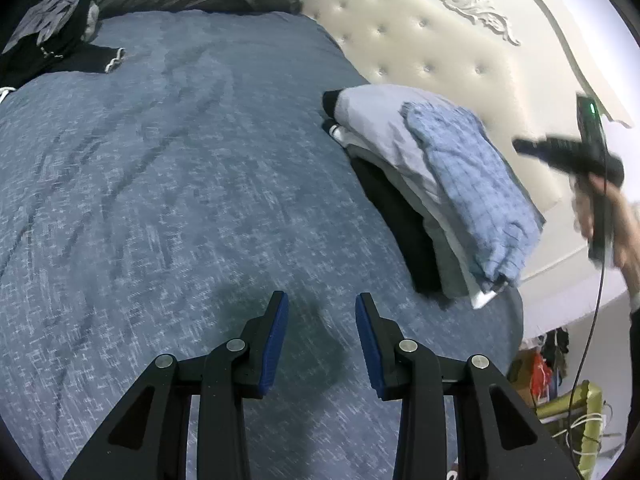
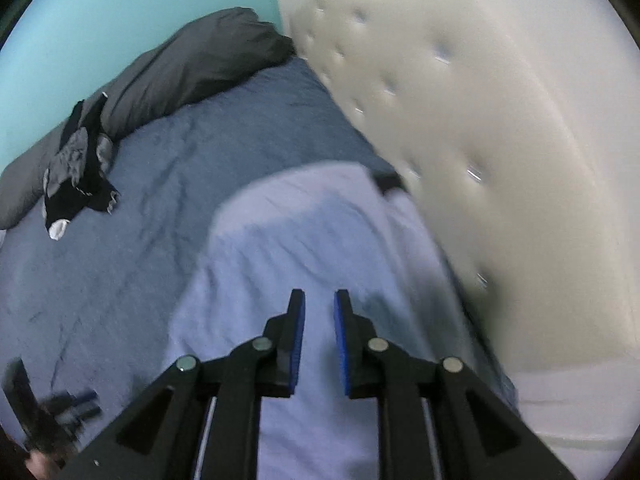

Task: Fold clothes

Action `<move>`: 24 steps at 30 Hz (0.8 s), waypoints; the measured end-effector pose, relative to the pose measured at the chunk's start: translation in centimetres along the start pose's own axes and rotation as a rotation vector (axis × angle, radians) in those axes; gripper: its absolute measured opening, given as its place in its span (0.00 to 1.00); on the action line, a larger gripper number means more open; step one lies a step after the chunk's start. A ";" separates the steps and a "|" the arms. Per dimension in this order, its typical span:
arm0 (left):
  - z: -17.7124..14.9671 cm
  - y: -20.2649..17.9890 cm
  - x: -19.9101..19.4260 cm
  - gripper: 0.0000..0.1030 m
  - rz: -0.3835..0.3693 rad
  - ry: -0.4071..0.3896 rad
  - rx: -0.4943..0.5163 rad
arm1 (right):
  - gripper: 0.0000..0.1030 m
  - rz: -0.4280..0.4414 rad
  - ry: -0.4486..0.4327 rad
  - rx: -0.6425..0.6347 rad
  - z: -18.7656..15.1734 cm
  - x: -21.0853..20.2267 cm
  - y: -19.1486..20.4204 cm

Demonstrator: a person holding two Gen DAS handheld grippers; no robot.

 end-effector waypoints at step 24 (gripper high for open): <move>2.1 -11.4 4.3 0.44 -0.166 0.026 0.000 | 0.03 0.031 -0.033 0.183 -10.2 -4.4 -10.5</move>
Point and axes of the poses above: each gripper's, at about its wrist camera, not at the fingertips, and x roughly the way its jaws point, y to its left, z to its top, the point moved 1 cm from there along x, roughly the way its jaws point, and after that the axes turned 11 degrees about -y, right-handed, at the moved point
